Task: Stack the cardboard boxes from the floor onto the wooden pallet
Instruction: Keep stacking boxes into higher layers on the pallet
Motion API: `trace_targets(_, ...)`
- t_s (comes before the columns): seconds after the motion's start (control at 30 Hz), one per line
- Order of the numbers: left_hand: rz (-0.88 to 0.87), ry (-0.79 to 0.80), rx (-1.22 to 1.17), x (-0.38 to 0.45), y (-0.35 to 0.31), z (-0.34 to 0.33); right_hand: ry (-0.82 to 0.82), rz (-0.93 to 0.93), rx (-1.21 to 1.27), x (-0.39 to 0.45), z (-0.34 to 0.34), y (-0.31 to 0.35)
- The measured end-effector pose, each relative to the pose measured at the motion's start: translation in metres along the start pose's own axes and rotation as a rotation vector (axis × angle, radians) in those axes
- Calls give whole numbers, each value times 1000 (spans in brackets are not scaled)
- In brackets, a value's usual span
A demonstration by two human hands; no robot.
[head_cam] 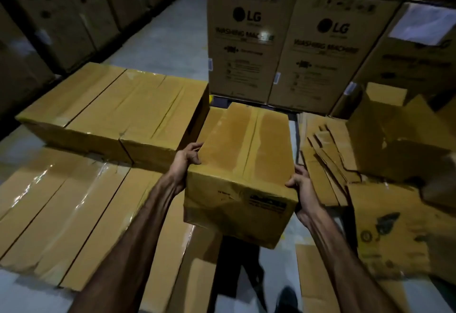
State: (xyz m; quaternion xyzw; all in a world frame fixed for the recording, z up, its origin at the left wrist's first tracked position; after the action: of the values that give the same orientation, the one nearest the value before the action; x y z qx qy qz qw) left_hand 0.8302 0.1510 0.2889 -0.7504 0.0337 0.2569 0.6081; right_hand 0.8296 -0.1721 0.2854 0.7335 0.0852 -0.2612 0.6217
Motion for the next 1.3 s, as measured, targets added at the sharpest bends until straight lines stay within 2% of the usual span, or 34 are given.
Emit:
trace_targets(0.13,-10,-85,55,39,3,-12,50,1,-106,79,-3,7)
trace_targets(0.27,38,-144,75,74,12,-39,63,-189,-162,148,1,11)
trace_targets(0.37,22,-169,130,97,7,-63,143,-243,-166,198,1,21)
trace_targets(0.5,44,-267,161,114,8,-71,232,-334,-198,216,-15,39)
trace_targets(0.67,32,-363,119,144,-1,-51,306,-282,-263,253,-50,45)
trace_targets(0.77,42,-371,78,167,-2,-49,285,-257,-311,275,-66,48)
trace_targets(0.93,50,-393,156,224,-8,-46,269,-306,-314,315,-94,48)
trace_targets(1.07,96,-359,195,281,-16,-27,249,-278,-369,350,-129,43)
trace_targets(1.2,134,-333,260,325,-24,-9,207,-263,-418,392,-153,13)
trace_targets(1.3,157,-349,257,347,-20,2,202,-324,-452,402,-171,2)
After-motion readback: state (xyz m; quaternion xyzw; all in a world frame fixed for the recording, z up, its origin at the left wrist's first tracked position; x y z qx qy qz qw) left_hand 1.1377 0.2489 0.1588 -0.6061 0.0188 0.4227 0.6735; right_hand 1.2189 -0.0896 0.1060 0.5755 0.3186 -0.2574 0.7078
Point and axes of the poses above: each hand's wrist, its own x-axis towards the middle knuckle, its own z-axis out of the back of the hand, y = z × x, the point moved 6 cm from there along x, towards the middle knuckle, and after that the axes turned 8 degrees about -y, right-handed, at the moved point
